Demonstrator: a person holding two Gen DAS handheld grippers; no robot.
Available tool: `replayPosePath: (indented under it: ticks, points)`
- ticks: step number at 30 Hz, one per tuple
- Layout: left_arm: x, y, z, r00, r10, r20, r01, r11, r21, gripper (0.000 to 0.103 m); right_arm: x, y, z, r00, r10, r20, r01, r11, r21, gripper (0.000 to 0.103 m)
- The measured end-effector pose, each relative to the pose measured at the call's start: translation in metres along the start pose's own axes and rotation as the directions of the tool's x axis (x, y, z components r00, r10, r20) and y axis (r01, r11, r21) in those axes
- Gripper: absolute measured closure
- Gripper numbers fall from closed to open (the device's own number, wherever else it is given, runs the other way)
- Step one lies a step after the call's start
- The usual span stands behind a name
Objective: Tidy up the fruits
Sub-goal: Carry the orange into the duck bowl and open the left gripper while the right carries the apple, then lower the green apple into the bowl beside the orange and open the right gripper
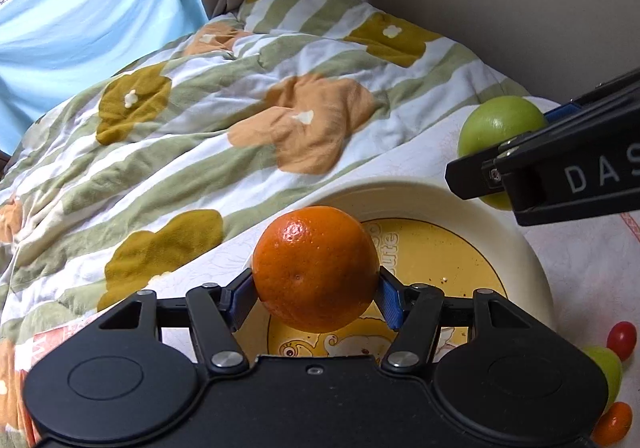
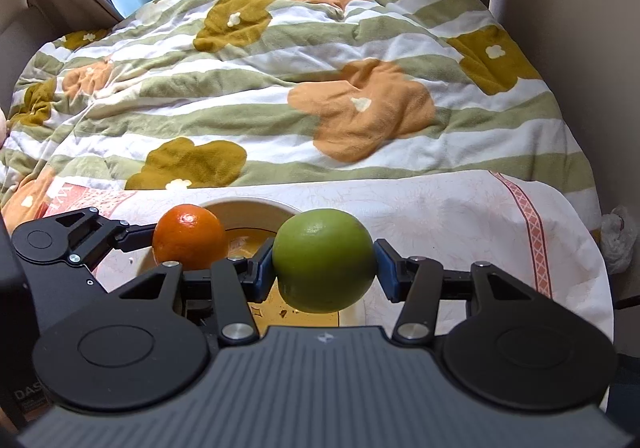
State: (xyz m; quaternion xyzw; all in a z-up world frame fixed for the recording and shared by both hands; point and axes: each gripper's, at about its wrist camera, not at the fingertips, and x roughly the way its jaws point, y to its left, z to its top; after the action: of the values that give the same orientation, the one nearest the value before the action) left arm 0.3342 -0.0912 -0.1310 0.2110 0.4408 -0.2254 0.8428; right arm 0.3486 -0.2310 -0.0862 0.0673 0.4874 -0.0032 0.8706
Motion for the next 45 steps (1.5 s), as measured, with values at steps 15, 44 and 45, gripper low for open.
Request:
replayPosePath:
  ticks: [15,44,45]
  points:
    - [-0.001,0.0,-0.001,1.0,0.002,0.014,-0.002,1.0,0.029,0.004,0.005,-0.01,-0.006,1.0,0.007,-0.02,-0.007,1.0,0.026,0.037]
    - [-0.055,0.043,-0.056,0.999,0.047,-0.003,-0.046,0.984,-0.17,0.004,0.049,0.032,-0.033,0.983,0.182,-0.029,-0.177,0.893,-0.413,0.037]
    - [-0.056,0.044,-0.057,0.999,0.048,-0.003,-0.047,0.984,-0.174,0.004,0.05,0.032,-0.032,0.983,0.183,-0.029,-0.178,0.891,-0.418,0.037]
